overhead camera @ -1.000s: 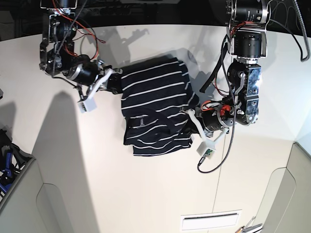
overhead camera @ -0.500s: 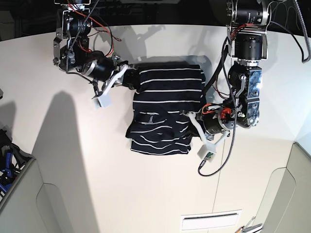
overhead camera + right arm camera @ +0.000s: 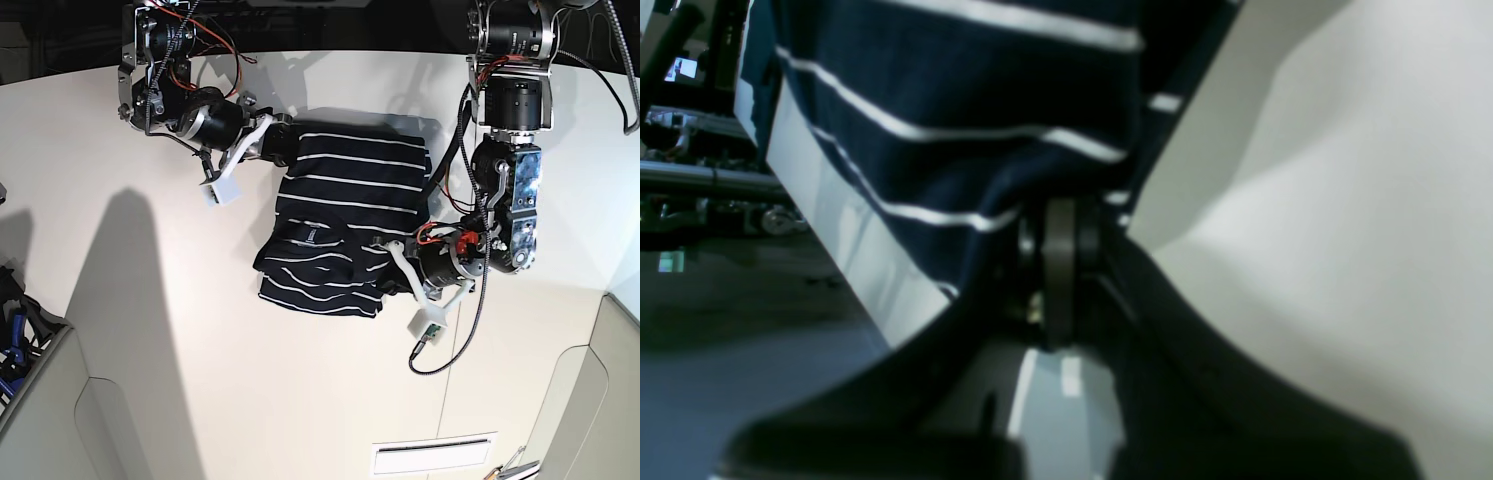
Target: Fold the T-shirt properly
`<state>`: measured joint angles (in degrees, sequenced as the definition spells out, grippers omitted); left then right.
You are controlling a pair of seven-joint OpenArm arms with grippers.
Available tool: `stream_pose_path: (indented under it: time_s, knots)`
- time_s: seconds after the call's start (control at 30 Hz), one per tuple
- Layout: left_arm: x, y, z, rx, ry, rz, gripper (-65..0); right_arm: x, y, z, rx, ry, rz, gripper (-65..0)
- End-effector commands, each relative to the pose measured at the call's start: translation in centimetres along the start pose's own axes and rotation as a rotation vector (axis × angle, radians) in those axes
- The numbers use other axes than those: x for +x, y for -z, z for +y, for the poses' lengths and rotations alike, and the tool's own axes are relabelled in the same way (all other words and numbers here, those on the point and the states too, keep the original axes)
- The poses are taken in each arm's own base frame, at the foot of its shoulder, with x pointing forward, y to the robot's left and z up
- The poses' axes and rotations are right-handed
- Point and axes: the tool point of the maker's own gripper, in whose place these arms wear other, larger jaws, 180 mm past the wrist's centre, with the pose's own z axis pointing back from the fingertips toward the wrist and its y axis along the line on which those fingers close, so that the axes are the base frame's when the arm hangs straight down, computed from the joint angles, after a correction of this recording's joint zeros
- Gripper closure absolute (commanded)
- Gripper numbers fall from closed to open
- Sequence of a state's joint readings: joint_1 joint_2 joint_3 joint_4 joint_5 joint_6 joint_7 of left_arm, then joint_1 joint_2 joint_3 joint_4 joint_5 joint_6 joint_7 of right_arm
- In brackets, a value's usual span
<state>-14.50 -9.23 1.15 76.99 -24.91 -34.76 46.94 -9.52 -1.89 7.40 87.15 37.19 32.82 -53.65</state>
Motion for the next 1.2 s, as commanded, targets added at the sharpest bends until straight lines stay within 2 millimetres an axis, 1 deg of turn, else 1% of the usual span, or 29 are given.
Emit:
stream_pose_path:
  time_s: [0.0,0.13,0.2,0.3,0.37,0.47,0.57,0.67,0.8,1.0,1.17]
  knots:
    - [3.2,-0.6,-0.1,-0.005,0.029,-0.077,-1.5,1.6,-0.2,0.6,0.016,-0.034,-0.046,0.0]
    - [4.4,-1.7,-0.1,0.01,0.074,-0.096,-1.5,2.4,-0.8,-0.1,-0.013,-0.076,-0.045,0.0]
    - [4.9,-2.5,0.1,0.025,0.1,-0.097,-1.5,3.1,-1.7,-0.4,-0.031,-0.11,-0.056,0.0]
    - [4.9,-3.9,0.9,0.043,0.129,-0.093,-1.5,3.9,-3.4,-1.2,-0.072,-0.171,-0.048,0.0]
    - [4.7,-4.9,1.3,0.049,0.142,-0.096,-1.5,4.5,-4.6,-1.7,-0.102,-0.209,-0.045,0.0]
    - [3.5,-6.6,2.1,0.077,0.146,-0.082,-1.5,5.2,-6.4,-2.8,-0.153,-0.254,-0.037,0.0]
    - [2.2,-8.4,2.4,0.112,0.168,-0.064,-1.5,5.2,-8.2,-3.6,-0.185,-0.278,-0.027,0.0]
    - [0.1,-10.2,2.1,0.135,0.196,-0.02,-1.5,4.0,-9.7,-4.1,-0.206,-0.3,0.013,0.0]
    - [-3.1,-12.6,1.4,0.149,0.217,0.036,-1.5,1.5,-11.5,-4.3,-0.212,-0.305,0.079,0.0]
    - [-7.0,-16.9,0.9,0.186,0.151,0.079,-1.5,-2.6,-13.9,-4.4,-0.222,-0.303,0.191,0.0]
    - [-11.5,-20.4,1.0,0.23,0.109,0.173,-1.5,-6.1,-15.3,-4.6,-0.223,-0.264,0.279,0.0]
